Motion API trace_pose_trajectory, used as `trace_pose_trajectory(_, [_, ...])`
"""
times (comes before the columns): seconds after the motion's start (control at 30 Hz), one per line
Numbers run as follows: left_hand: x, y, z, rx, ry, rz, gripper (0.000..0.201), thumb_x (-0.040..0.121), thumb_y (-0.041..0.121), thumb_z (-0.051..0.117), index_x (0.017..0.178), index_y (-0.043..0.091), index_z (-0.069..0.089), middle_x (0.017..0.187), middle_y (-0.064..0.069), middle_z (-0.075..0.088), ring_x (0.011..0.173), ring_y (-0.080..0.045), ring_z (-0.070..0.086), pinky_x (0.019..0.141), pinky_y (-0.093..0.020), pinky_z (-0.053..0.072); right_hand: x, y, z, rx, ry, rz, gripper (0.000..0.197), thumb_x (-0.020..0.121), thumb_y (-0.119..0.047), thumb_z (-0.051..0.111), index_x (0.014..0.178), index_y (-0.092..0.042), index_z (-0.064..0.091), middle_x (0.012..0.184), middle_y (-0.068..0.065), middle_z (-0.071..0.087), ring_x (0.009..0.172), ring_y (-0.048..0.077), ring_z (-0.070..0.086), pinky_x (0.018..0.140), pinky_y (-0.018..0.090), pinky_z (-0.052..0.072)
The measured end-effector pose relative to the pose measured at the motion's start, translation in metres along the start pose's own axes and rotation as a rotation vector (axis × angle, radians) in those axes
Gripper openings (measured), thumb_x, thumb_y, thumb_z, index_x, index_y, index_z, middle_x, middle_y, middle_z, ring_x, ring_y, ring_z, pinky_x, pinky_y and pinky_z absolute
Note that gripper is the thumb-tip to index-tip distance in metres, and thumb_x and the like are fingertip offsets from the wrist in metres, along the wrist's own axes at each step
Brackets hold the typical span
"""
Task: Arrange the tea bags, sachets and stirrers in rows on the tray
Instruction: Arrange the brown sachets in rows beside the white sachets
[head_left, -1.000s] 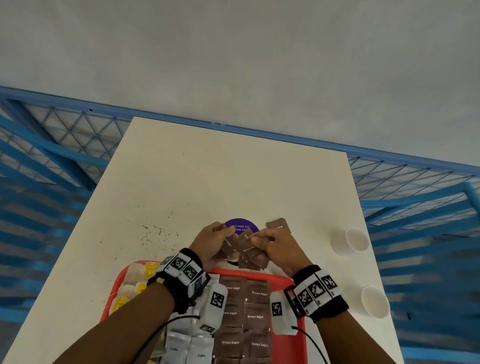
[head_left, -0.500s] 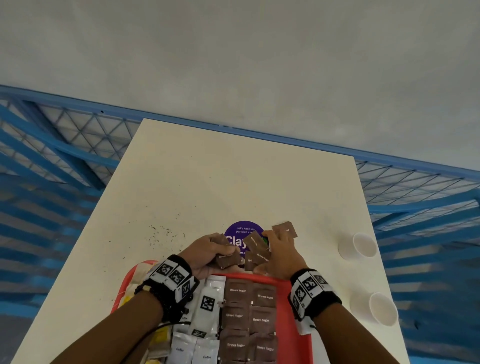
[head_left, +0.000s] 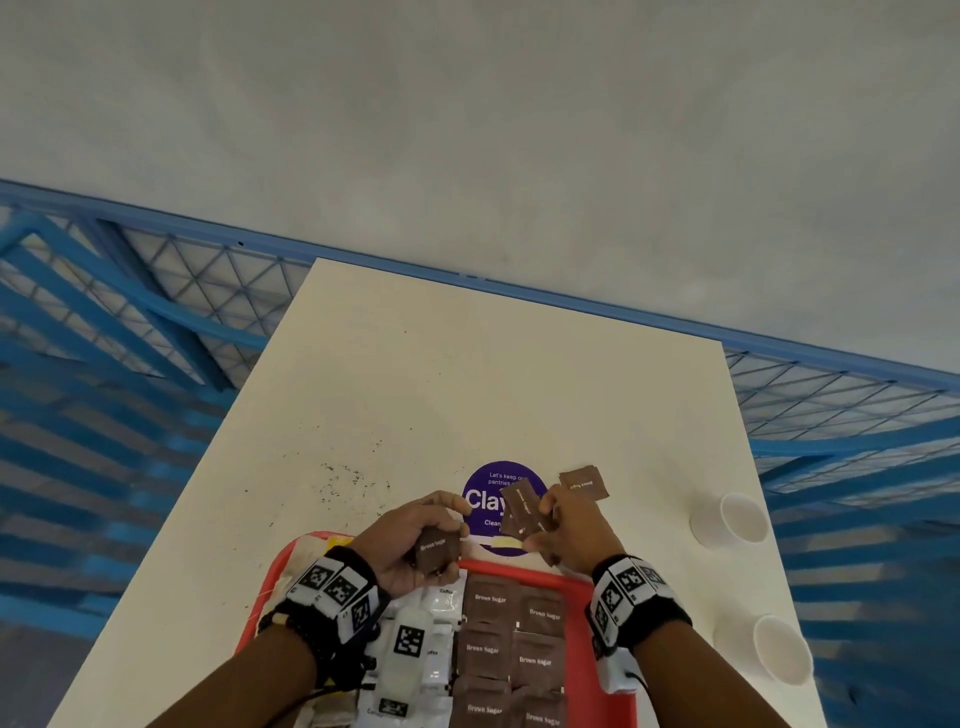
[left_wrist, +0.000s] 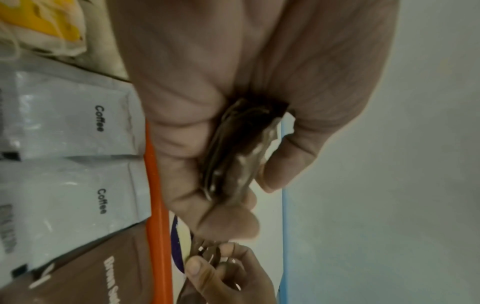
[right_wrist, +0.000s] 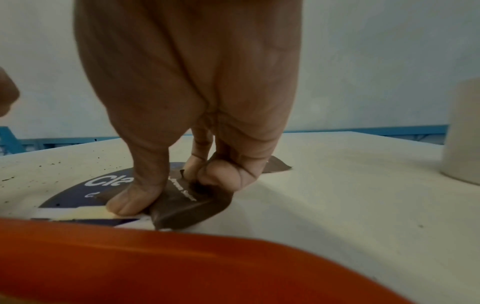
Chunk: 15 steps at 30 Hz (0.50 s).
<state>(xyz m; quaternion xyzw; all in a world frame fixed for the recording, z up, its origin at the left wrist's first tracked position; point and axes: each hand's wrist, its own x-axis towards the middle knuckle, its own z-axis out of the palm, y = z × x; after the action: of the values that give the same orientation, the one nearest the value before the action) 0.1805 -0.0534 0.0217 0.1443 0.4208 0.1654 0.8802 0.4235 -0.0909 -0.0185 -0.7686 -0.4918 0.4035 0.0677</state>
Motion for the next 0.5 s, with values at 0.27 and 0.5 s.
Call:
trace_pose_trajectory(0.27, [0.0,-0.011,0.008,0.049,0.072,0.058,0.014,0.084,0.009,0.07,0.084,0.011,0.057,0.077,-0.014,0.059,0.063,-0.024,0.061,0.049,-0.029,0.052,-0.015,0.0,-0.011,0.124,0.037,-0.029,0.024,0.077,-0.006,0.072,0.084,-0.017,0.053,0.066,-0.001,0.063,0.056,0.013,0.058,0.066,0.035,0.054])
trace_pose_trajectory(0.5, [-0.009,-0.022,0.026,0.533,0.008,0.178,0.029,0.079,0.037,0.082,0.081,0.015,0.062,0.072,-0.011,0.063,0.063,-0.022,0.057,0.052,-0.027,0.047,-0.077,-0.046,-0.022,0.6,-0.009,-0.121,0.013,0.087,-0.007,0.072,0.095,0.002,0.068,0.064,0.009,0.067,0.052,0.011,0.059,0.051,0.02,0.048])
